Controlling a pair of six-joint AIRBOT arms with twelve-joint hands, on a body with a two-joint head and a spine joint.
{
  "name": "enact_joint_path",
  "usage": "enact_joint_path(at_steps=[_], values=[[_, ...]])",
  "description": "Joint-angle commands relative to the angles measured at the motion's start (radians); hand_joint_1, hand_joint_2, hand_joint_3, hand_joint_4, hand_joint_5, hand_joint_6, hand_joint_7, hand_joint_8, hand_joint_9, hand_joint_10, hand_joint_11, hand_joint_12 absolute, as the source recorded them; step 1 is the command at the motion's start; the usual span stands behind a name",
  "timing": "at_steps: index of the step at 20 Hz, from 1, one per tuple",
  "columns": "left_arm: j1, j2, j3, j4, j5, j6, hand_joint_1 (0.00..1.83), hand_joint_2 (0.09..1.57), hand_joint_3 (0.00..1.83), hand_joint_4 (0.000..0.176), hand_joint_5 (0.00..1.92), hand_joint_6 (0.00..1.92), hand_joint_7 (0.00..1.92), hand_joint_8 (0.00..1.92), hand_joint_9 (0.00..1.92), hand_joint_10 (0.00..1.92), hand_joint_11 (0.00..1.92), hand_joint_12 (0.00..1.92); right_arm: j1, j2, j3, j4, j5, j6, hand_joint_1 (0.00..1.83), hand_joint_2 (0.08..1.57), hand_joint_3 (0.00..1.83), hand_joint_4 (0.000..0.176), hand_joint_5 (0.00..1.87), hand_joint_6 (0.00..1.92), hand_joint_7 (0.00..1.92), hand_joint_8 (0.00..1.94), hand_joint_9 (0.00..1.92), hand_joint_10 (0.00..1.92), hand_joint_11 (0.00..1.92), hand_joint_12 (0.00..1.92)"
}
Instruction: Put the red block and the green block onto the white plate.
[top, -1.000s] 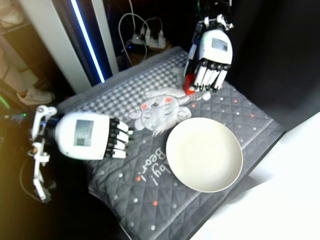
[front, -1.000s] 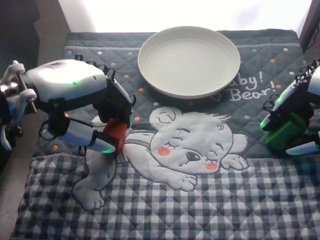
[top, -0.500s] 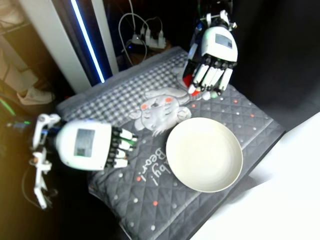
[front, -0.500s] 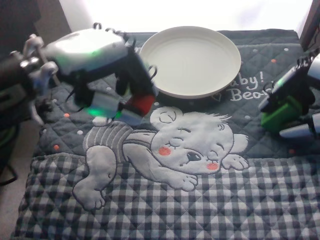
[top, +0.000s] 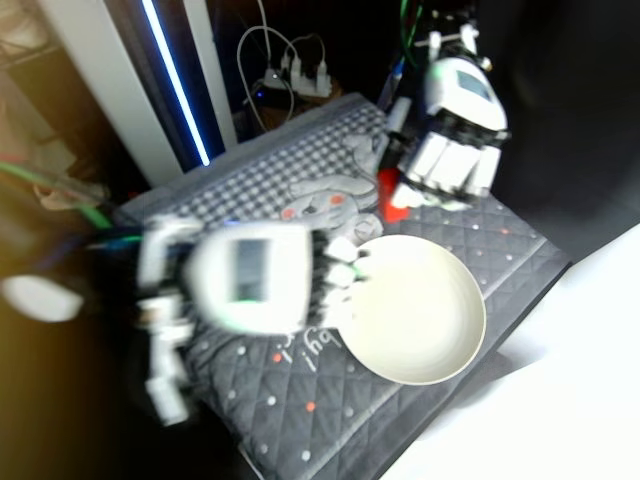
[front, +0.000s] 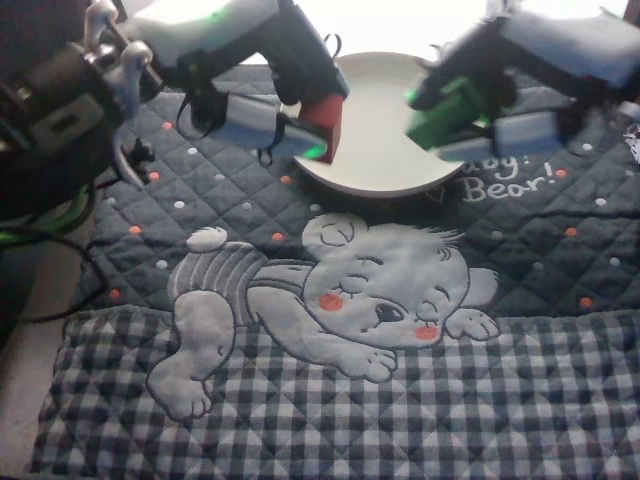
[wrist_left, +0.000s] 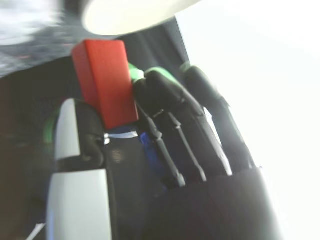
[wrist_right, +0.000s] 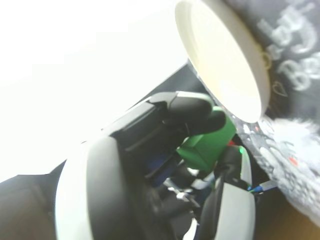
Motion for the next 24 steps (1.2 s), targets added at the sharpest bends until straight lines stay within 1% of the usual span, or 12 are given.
enact_joint_path(at_steps=[1, 2, 4, 5, 7, 8, 11, 12, 13, 15, 19, 24], values=[[-0.021, -0.013, 0.013, -0.037, -0.127, 0.003, 1.29, 0.99, 0.0, 0.0, 1.2, 0.59, 1.42, 0.22, 1.27, 0.54, 1.03, 1.04, 0.028, -0.004, 0.032, 0.07, 0.085, -0.005, 1.2, 1.05, 0.0, 0.0, 1.14, 0.68, 1.38, 0.67, 1.44, 1.05, 1.29, 1.51], [-0.025, -0.044, 0.046, -0.057, -0.126, 0.003, 1.28, 1.0, 0.0, 0.0, 1.18, 0.63, 1.44, 0.19, 1.34, 0.39, 1.05, 1.01, 0.036, -0.036, 0.065, 0.08, 0.07, -0.005, 1.19, 1.06, 0.0, 0.0, 1.1, 0.76, 1.37, 0.5, 1.39, 0.9, 1.25, 1.4], [-0.029, -0.113, 0.126, -0.098, -0.099, 0.002, 1.4, 1.0, 0.01, 0.0, 1.12, 0.58, 1.37, 0.26, 1.19, 0.83, 1.03, 0.86, 0.04, -0.101, 0.135, 0.112, 0.011, -0.005, 1.19, 1.06, 0.0, 0.0, 1.11, 0.75, 1.49, 0.22, 1.45, 0.61, 1.14, 1.24], [-0.029, -0.143, 0.163, -0.107, -0.08, -0.01, 1.41, 1.01, 0.0, 0.0, 1.12, 0.58, 1.32, 0.37, 1.18, 0.82, 0.99, 0.85, 0.042, -0.14, 0.178, 0.123, -0.015, -0.002, 1.28, 1.03, 0.0, 0.0, 1.11, 0.58, 1.36, 0.53, 1.45, 0.56, 1.15, 1.22], [-0.029, -0.201, 0.234, -0.109, -0.051, -0.065, 1.41, 1.01, 0.0, 0.0, 1.18, 0.44, 1.28, 0.49, 1.17, 0.85, 0.98, 0.86, 0.042, -0.185, 0.228, 0.123, -0.048, 0.012, 1.21, 1.05, 0.01, 0.0, 1.11, 0.73, 1.39, 0.38, 1.46, 0.55, 1.17, 1.19], [-0.029, -0.223, 0.258, -0.109, -0.04, -0.076, 1.29, 1.01, 0.0, 0.0, 1.35, 0.17, 1.19, 0.79, 1.19, 0.62, 0.77, 1.33, 0.042, -0.186, 0.229, 0.123, -0.052, 0.014, 1.28, 1.02, 0.0, 0.0, 1.13, 0.59, 1.43, 0.34, 1.46, 0.47, 1.19, 1.18], [-0.029, -0.229, 0.269, -0.113, -0.035, -0.087, 1.23, 1.1, 0.0, 0.0, 1.06, 0.78, 0.98, 1.07, 1.0, 0.54, 0.72, 1.34, 0.042, -0.192, 0.224, 0.115, -0.05, 0.014, 1.26, 1.04, 0.0, 0.0, 1.07, 0.78, 1.28, 0.51, 1.33, 0.29, 1.04, 1.09], [-0.028, -0.224, 0.266, -0.113, -0.038, -0.087, 1.17, 1.11, 0.01, 0.0, 0.99, 0.94, 0.91, 0.51, 1.0, 0.41, 0.73, 1.24, 0.042, -0.191, 0.214, 0.114, -0.041, 0.014, 1.12, 0.99, 0.0, 0.0, 0.85, 0.28, 1.05, 0.25, 1.17, 0.18, 0.9, 1.06], [-0.027, -0.217, 0.26, -0.113, -0.04, -0.087, 1.03, 1.08, 0.0, 0.0, 0.74, 0.37, 0.75, 0.18, 0.8, 0.23, 0.47, 1.19, 0.042, -0.19, 0.205, 0.114, -0.034, 0.014, 0.92, 0.94, 0.0, 0.0, 0.46, 0.05, 0.65, 0.05, 0.78, 0.04, 0.5, 0.8], [-0.025, -0.199, 0.245, -0.113, -0.043, -0.086, 0.8, 0.98, 0.0, 0.0, 0.35, 0.02, 0.47, 0.01, 0.55, 0.04, 0.11, 1.25, 0.042, -0.178, 0.188, 0.114, -0.013, 0.014, 0.75, 0.87, 0.0, 0.158, 0.12, 0.0, 0.26, 0.0, 0.32, 0.0, 0.12, 0.47], [-0.013, -0.127, 0.167, -0.112, -0.064, -0.062, 0.78, 0.81, 0.0, 0.105, 0.17, 0.0, 0.22, 0.01, 0.24, 0.01, 0.0, 0.75, 0.042, -0.118, 0.097, 0.1, 0.034, 0.014, 0.67, 0.86, 0.0, 0.176, 0.0, 0.0, 0.07, 0.0, 0.1, 0.0, 0.0, 0.25], [0.063, 0.082, -0.042, -0.108, -0.197, -0.058, 0.87, 0.87, 0.0, 0.066, 0.12, 0.0, 0.13, 0.0, 0.18, 0.0, 0.0, 0.71, 0.04, 0.065, -0.073, 0.064, 0.113, 0.014, 0.68, 0.82, 0.0, 0.176, 0.11, 0.01, 0.14, 0.01, 0.11, 0.01, 0.01, 0.01]])
